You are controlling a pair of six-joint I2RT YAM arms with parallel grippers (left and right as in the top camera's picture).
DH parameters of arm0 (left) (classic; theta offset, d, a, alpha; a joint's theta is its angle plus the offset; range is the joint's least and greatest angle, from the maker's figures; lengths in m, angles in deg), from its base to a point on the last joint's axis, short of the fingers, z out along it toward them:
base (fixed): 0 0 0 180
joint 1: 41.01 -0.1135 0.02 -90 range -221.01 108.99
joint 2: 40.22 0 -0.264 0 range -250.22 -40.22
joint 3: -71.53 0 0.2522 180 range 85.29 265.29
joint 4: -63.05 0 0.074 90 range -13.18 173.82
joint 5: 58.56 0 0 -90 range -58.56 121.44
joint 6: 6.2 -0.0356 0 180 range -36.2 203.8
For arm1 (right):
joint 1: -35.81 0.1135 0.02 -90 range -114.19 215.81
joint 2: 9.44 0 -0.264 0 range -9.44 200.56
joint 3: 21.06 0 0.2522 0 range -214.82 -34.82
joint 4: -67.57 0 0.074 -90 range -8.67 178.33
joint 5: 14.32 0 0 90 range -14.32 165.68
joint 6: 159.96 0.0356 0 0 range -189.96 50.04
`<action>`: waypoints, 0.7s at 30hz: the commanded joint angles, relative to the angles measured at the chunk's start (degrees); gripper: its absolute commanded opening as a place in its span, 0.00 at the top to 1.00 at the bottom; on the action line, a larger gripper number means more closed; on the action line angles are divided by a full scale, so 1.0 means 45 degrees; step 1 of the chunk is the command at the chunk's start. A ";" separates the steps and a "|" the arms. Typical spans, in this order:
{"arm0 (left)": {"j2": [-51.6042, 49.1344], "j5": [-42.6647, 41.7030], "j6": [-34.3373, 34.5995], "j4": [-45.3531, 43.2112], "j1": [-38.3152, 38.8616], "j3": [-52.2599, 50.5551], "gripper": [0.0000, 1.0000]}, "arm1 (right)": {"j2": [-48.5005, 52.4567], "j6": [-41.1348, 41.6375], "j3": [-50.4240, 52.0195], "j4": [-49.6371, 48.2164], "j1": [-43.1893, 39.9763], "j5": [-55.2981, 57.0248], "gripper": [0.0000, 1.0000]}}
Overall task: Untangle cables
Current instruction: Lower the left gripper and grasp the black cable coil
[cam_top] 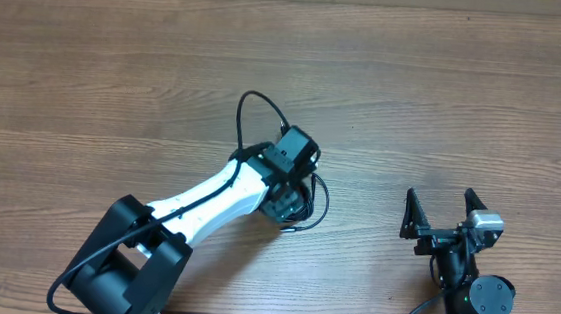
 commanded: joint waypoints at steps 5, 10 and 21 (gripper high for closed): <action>-0.0078 -0.3138 -0.0656 -0.0393 0.0005 -0.0792 0.57 | -0.0126 -0.0053 0.0131 -0.0068 -0.0029 0.0117 0.00; -0.0078 -0.3512 -0.0097 -0.0432 0.0000 -0.0792 0.96 | -0.0126 -0.0049 0.0131 -0.0068 -0.0029 0.0117 0.00; -0.0073 -0.3094 0.3196 0.0325 0.0000 -0.0525 0.66 | -0.0126 -0.0049 0.0131 -0.0068 -0.0029 0.0117 0.00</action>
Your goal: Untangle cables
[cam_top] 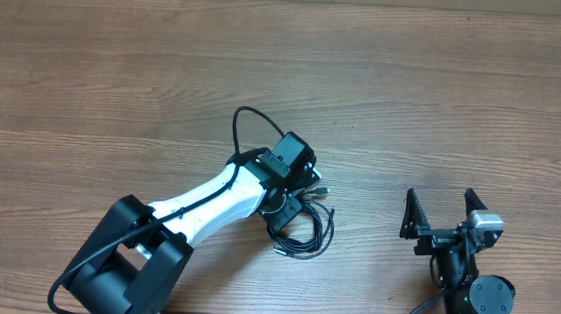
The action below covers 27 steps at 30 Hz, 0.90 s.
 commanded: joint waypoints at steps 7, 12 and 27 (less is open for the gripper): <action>-0.0092 -0.0034 0.2739 0.0223 0.0005 0.0015 0.00 | -0.0126 -0.0053 0.0131 -0.0068 -0.0029 0.0107 0.00; -0.0092 -0.0194 0.2793 0.0287 0.0005 0.0015 0.00 | -0.0126 -0.0053 0.0131 -0.0068 -0.0029 0.0107 0.00; 0.0087 -0.2467 0.3133 0.5508 -0.1069 0.4085 0.00 | -0.0126 -0.0053 0.0131 -0.0068 -0.0029 0.0107 0.00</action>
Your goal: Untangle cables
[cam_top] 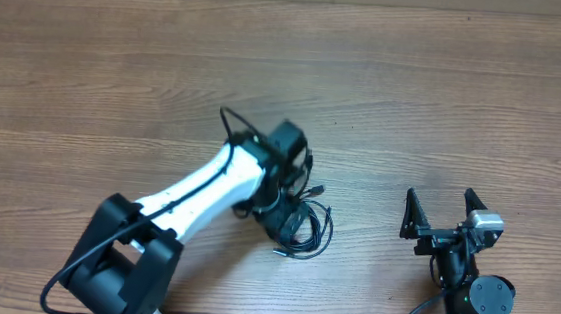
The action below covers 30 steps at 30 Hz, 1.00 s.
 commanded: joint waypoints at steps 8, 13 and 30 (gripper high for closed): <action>0.1758 0.0656 0.0840 0.1496 -0.0442 0.3215 0.00 | -0.0126 -0.0058 0.0131 -0.0063 -0.0029 0.0112 0.00; 0.3327 0.3220 0.2137 0.2040 -0.0442 0.3172 0.00 | -0.0126 -0.0063 0.0131 -0.0063 -0.0029 0.0112 0.00; 0.5853 0.3453 0.5464 0.0593 -0.0442 -0.0821 0.00 | -0.0126 -0.0058 0.0131 -0.0068 -0.0029 0.0107 0.00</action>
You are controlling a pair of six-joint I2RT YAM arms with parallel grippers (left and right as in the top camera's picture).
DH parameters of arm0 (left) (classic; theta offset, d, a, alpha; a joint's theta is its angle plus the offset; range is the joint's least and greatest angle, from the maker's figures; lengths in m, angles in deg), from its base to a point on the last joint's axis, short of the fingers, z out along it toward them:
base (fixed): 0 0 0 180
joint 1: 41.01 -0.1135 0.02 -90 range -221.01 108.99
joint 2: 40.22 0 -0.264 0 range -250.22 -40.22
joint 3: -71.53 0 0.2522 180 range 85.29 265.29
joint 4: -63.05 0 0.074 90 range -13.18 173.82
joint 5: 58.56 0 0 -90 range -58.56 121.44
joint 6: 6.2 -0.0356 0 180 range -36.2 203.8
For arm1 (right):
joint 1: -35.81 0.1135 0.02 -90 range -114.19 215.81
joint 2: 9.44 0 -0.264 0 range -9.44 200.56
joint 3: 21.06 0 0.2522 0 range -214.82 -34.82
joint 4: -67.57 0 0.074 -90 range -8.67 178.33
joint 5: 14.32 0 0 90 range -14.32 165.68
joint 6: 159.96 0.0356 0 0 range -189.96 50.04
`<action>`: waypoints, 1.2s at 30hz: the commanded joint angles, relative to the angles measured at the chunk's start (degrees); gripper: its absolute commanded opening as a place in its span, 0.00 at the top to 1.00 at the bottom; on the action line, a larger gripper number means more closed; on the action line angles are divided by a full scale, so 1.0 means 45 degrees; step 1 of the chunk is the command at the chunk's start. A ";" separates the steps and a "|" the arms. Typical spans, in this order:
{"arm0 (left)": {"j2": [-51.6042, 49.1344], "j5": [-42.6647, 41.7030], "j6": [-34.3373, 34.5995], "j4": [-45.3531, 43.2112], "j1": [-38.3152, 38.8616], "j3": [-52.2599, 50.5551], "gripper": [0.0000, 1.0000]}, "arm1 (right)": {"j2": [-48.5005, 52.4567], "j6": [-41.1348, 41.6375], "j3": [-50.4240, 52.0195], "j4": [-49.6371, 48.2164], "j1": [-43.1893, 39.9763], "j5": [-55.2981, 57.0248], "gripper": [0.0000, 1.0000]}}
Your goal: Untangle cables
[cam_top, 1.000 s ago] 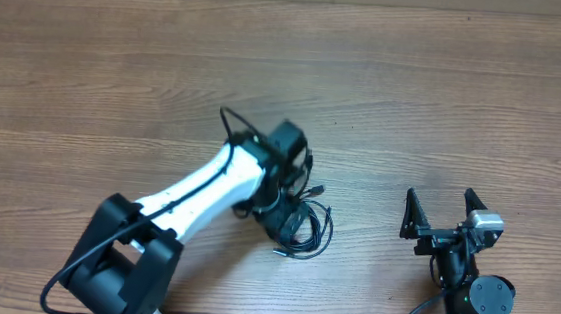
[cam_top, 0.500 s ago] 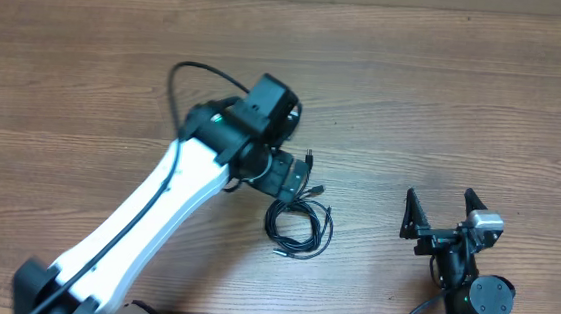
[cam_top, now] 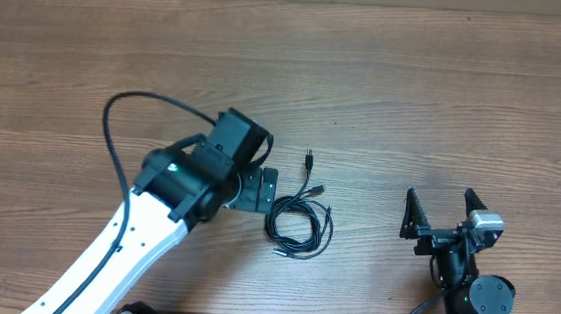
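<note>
Only the overhead view is given. A thin black cable (cam_top: 301,231) lies in a loose coil on the table, with two plug ends (cam_top: 309,160) reaching up from it. My left gripper (cam_top: 261,190) is just left of the coil, its jaws apart and holding nothing. The fingertips are close to the coil's left edge. The white left arm runs down to the lower left, its own black lead arching above it. My right gripper (cam_top: 443,214) rests open at the lower right, well away from the cable.
The wooden table (cam_top: 445,100) stretches out on all sides of the coil. The right arm's base (cam_top: 475,298) sits at the front edge. A pale wall strip runs along the far edge.
My left gripper was over the coil's upper left and is now beside its left edge. The arm has swung left, uncovering a second plug end. The coil and right arm have stayed put.
At first my left gripper covered the bunched cable. The coil then showed below and right of it, spread wider. It lay the same a moment later under the gripper's edge. Now the gripper is off it to the left.
</note>
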 commanded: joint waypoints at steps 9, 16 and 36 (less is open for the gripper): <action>-0.0316 -0.1253 0.1117 -0.1899 -0.0010 -0.1647 0.00 | -0.0126 -0.0049 0.0131 -0.0126 -0.0034 0.0053 0.00; -0.0316 -0.1239 0.1112 -0.2040 -0.0010 -0.1647 0.01 | -0.0126 0.5659 0.0131 -0.0466 -0.0034 -0.3531 0.00; -0.0316 -0.1146 0.1112 -0.2322 -0.0010 -0.1647 0.00 | 0.0612 1.1803 -0.1209 0.0947 -0.0049 -0.5212 0.01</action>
